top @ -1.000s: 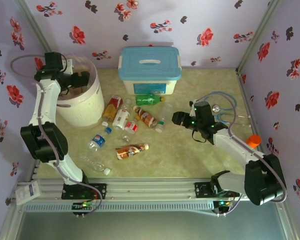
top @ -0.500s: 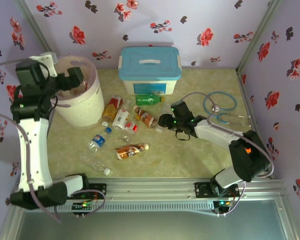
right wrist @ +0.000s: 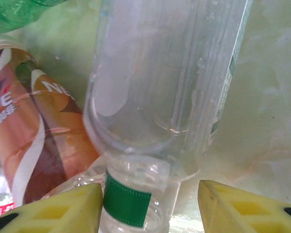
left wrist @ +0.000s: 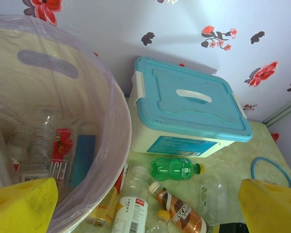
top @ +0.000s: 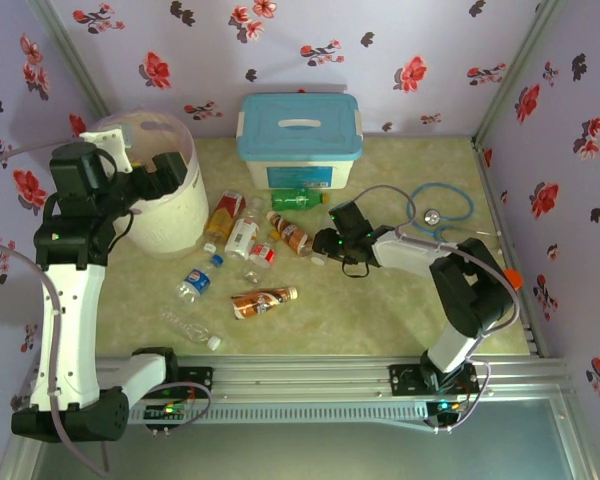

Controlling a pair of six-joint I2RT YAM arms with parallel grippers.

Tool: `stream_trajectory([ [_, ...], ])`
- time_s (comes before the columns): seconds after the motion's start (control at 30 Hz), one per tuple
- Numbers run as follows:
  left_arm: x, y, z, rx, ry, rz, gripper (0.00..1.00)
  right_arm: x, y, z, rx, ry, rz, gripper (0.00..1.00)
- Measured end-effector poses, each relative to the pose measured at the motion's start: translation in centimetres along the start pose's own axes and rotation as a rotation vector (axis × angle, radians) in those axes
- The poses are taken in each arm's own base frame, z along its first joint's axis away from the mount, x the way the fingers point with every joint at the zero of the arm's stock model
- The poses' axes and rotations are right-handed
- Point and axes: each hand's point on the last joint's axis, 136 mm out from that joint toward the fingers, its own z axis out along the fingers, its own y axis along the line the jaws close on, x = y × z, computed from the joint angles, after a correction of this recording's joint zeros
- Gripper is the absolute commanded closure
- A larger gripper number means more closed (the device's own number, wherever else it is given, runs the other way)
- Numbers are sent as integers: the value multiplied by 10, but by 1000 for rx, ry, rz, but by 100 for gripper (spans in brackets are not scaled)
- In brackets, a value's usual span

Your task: Put the plastic bottles in the bin

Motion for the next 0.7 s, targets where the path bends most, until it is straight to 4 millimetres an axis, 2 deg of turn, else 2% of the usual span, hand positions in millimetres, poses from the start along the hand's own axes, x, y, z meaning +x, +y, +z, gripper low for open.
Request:
stream_trajectory([
  [0.23,5,2,6,0,9,-10,5,2,-5,12,24,11,0,44],
  [0.5,6,-1,8,13,9,-9,5,-5,-12,12,40,-5,2,47],
  [0.7,17,-4,22,28,45,-25,5,-10,-17,11,48,-12,0,45],
])
